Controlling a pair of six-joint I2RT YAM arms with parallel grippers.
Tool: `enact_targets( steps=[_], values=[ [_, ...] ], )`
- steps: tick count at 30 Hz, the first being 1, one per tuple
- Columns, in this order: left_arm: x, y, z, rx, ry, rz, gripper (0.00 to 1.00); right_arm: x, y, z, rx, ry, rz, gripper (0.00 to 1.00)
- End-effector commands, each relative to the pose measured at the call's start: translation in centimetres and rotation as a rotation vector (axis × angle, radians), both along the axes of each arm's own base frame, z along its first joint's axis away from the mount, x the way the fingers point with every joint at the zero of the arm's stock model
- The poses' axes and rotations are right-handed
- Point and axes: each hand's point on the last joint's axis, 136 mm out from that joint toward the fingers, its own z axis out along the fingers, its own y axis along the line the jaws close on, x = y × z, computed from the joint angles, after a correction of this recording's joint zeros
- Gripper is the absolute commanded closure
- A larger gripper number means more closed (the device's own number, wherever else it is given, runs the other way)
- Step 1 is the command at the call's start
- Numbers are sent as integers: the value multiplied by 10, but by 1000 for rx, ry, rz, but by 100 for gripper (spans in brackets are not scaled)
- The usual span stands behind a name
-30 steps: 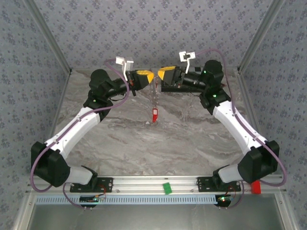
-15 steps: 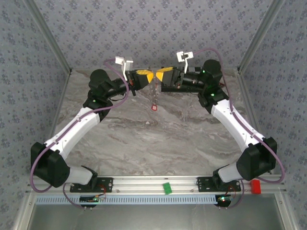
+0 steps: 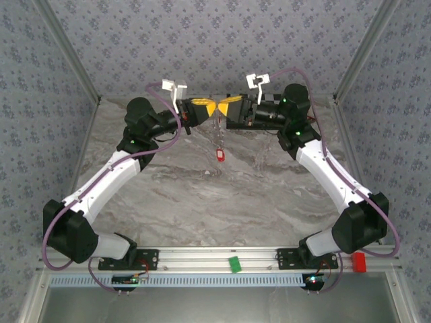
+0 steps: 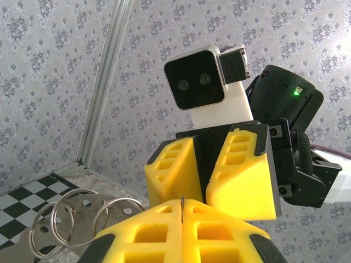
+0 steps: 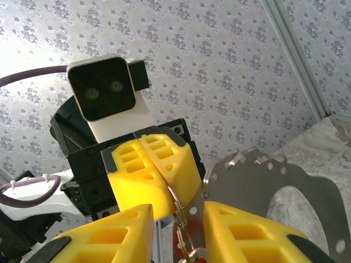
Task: Put the keys on the keyring
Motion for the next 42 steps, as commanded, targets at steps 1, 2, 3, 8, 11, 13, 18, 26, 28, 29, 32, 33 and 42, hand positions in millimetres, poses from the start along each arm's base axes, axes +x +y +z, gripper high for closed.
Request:
enact_targets(
  steps=[1, 2, 3, 8, 11, 13, 18, 26, 28, 29, 32, 33, 42],
  values=[
    [-20, 8, 46, -70, -123, -14, 100, 3, -2, -3, -13, -16, -31, 70],
    [-21, 8, 46, -71, -123, -14, 100, 3, -2, -2, -11, -22, -29, 72],
    [-21, 8, 46, -71, -123, -16, 100, 1, -1, -1, -10, -23, -21, 73],
    [-22, 5, 45, -69, -123, -27, 100, -4, 3, -1, -9, -23, 7, 77],
    [-22, 4, 45, -69, -121, -30, 100, -6, 5, 0, -6, -26, 15, 78],
    [-22, 4, 45, -68, -121, -33, 100, -6, 5, 2, -4, -31, 16, 80],
    [-23, 4, 46, -71, -123, -34, 100, -9, 6, -1, -8, -21, 30, 83],
    [-28, 0, 44, -67, -124, -57, 100, -10, 7, 4, 3, -30, 31, 83],
    [-29, -1, 43, -65, -123, -62, 100, -11, 8, 5, 4, -28, 34, 84],
    [-29, -2, 42, -64, -123, -65, 100, -11, 8, 5, 4, -27, 36, 84],
    [-30, -4, 42, -59, -125, -73, 100, -12, 8, 5, 4, -25, 34, 84],
    [-31, -4, 42, -59, -127, -77, 100, -13, 8, 5, 4, -28, 33, 84],
    [-33, -7, 39, -44, -123, -80, 100, -13, 6, 2, -3, -23, 21, 100]
  ],
)
